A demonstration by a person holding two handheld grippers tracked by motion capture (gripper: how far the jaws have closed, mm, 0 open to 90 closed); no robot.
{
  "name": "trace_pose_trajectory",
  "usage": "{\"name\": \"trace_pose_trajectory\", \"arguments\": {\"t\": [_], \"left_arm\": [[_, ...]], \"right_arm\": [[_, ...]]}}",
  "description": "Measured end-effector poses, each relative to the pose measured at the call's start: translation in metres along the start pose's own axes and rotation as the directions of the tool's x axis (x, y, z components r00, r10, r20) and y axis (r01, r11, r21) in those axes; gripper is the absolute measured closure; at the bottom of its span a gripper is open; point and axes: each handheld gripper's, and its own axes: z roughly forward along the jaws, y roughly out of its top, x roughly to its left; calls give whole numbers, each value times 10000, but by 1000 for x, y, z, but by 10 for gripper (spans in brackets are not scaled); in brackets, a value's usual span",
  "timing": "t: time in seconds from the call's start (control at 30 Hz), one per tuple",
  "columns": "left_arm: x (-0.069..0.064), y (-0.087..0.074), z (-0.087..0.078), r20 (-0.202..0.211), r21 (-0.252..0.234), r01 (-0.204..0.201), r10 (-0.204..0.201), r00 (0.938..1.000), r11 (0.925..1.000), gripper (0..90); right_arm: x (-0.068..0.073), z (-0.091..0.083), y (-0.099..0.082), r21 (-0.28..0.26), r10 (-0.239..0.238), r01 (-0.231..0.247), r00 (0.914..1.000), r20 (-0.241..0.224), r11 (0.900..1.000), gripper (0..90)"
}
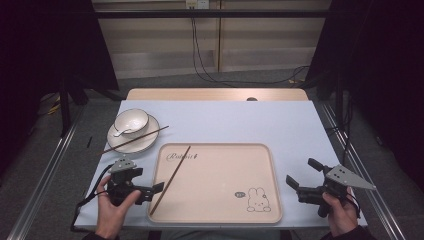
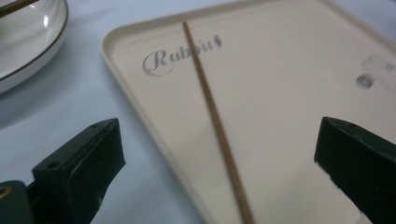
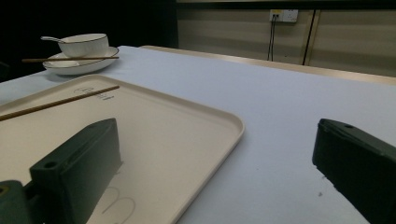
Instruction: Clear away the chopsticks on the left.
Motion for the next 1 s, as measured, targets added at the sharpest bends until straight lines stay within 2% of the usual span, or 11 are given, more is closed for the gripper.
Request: {"name": "trace_pose_trajectory", "arguments": {"t": [0.07, 0.1, 0.2, 0.23, 0.3, 0.37, 0.47, 0.63, 0.73, 0.83, 1.0], "left_arm": [[2, -1, -4, -225, -134, -189, 186, 9996, 9997, 42], [4, 0, -7, -18, -140, -338, 338, 9994, 9993, 36], [14, -2, -15, 1219, -1024, -345, 469, 9914, 9942, 34], [18, -2, -17, 1474, -1060, -253, 409, 9882, 9940, 29], [23, -1, -21, 1022, -1096, -446, 559, 9932, 9930, 26], [27, -1, -26, 775, -1257, -647, 748, 9942, 9900, 26], [44, -3, -31, 1460, -1634, -266, 509, 9880, 9862, 26], [64, -3, -40, 1431, -2003, -174, 468, 9886, 9796, 25], [76, -1, -42, 1141, -2034, -492, 736, 9907, 9779, 19], [86, 2, -40, 1020, -2100, -921, 1155, 9881, 9734, 19], [99, 7, -36, 1076, -2314, -703, 973, 9894, 9703, 19]], "right_arm": [[0, 0, 0, 3, -18, 18, 10000, -24, 10000, 7], [0, 0, 0, -7, -22, 22, 10000, -28, 10000, 8], [0, 0, 0, -10, -32, 31, 10000, -35, 10000, 8], [0, 0, 0, -7, -7, 7, 10000, -37, 10000, 8], [0, 0, 0, -12, -25, 25, 10000, -40, 10000, 8], [0, 0, 0, -6, -41, 41, 10000, -64, 10000, 8], [0, 0, 0, -15, -35, 35, 10000, -59, 10000, 8], [0, 0, 0, -1, -21, 21, 10000, -72, 10000, 7], [0, 0, 0, -24, 13, -13, 10000, -33, 10000, 7], [0, 0, 0, -39, 22, -22, 10000, -45, 10000, 7], [0, 0, 0, -40, 45, -45, 10000, -50, 10000, 8]]}}
